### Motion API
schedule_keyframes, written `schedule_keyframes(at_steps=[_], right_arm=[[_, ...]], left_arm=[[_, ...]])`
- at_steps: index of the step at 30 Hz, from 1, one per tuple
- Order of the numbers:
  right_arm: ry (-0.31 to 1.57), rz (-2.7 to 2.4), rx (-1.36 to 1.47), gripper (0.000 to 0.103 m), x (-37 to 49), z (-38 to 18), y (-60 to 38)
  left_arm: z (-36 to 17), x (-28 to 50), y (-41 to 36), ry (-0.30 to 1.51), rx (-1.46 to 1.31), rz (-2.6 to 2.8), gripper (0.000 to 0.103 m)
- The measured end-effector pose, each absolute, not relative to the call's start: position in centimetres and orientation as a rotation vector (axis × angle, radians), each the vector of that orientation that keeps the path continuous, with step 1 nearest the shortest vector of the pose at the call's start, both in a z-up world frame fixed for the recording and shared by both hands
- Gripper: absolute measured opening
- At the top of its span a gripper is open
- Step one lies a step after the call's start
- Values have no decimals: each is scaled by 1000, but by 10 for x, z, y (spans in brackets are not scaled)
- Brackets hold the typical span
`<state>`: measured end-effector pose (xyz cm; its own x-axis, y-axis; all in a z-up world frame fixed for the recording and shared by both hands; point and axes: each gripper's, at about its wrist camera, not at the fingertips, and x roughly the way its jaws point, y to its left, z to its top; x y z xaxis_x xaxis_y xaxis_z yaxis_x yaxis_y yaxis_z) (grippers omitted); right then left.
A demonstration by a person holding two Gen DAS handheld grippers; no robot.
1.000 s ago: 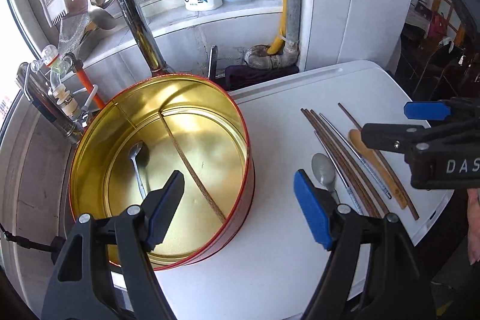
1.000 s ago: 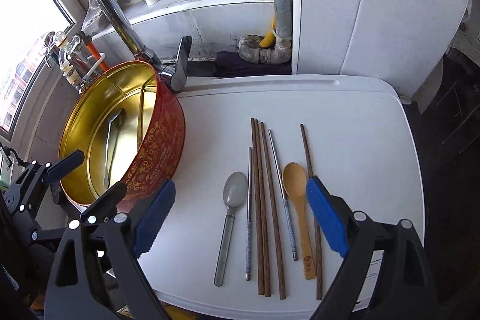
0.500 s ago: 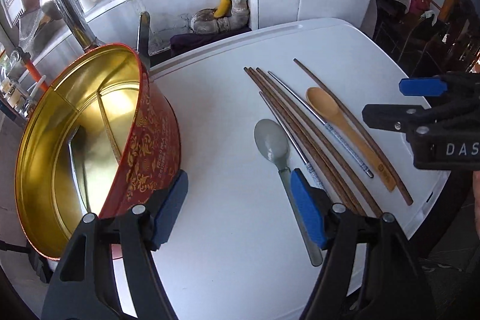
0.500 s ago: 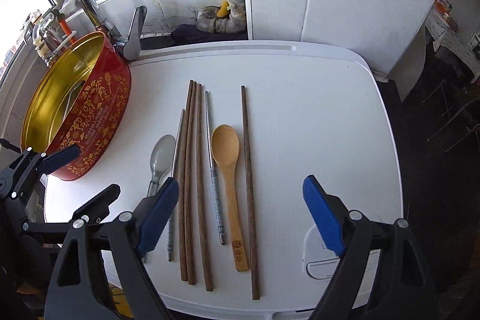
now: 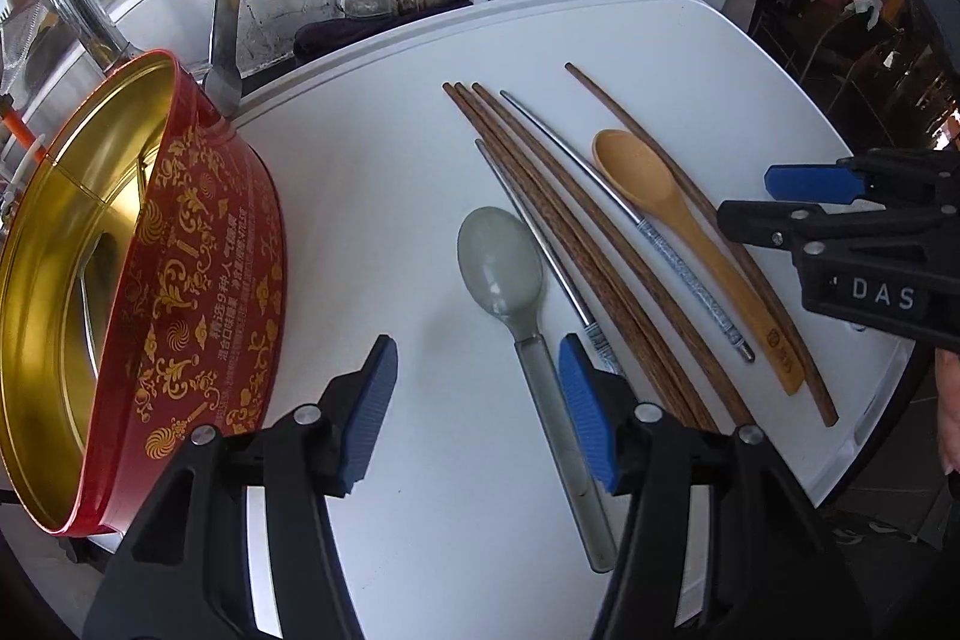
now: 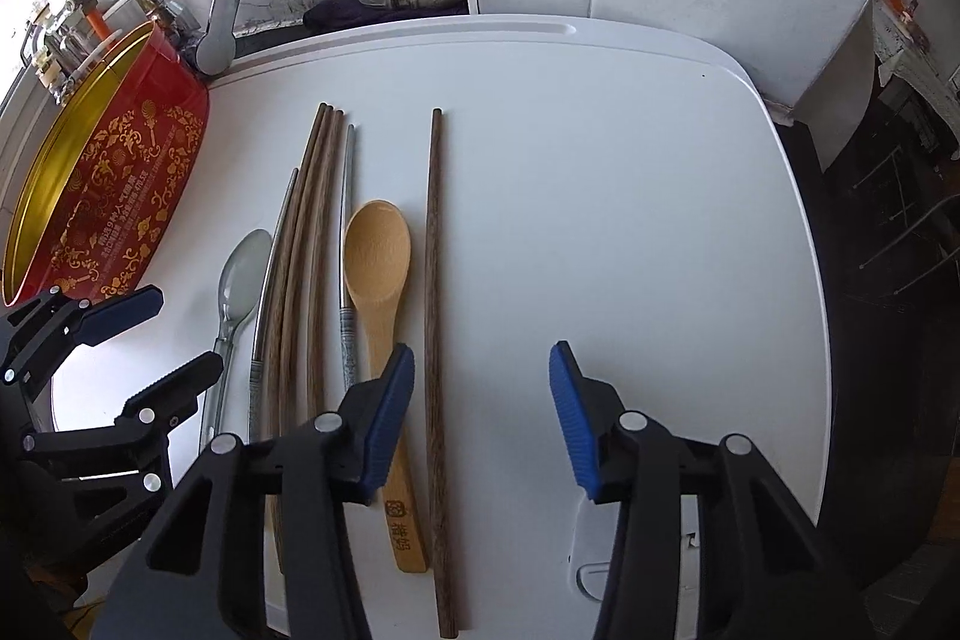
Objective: Organize utensils
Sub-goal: 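Grasp the grey spoon with the left tool while the right tool grasps a wooden chopstick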
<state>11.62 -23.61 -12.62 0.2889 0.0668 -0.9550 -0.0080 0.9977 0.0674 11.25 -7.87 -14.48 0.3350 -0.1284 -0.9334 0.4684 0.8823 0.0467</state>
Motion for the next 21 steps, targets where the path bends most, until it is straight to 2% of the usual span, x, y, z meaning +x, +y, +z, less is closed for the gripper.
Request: schedule_keyframes(at_steps=[6,7,8,9,10,11,21], right_arm=[[1275,60,-41,47,115,-133,-226],[1274,77,-42,39,114,-133,-225],[1279,89,-48,23,112,-132,-223],[1293,106,-60,12,110,-132,-220],[1303,111,-76,7,108,-132,-217],[1307,113,-88,7,107,-132,-215],[1305,94,-1,6,100,-128,-222]], left_arm=[[-151,115,-81,1180,332,-397,56],[-152,116,-81,1181,329,-399,56],[-152,115,-80,1184,323,-407,52],[-151,115,-79,1191,303,-431,32],[-150,114,-79,1194,294,-443,21],[-150,113,-79,1193,308,-430,11],[-145,110,-74,1202,266,-427,11]])
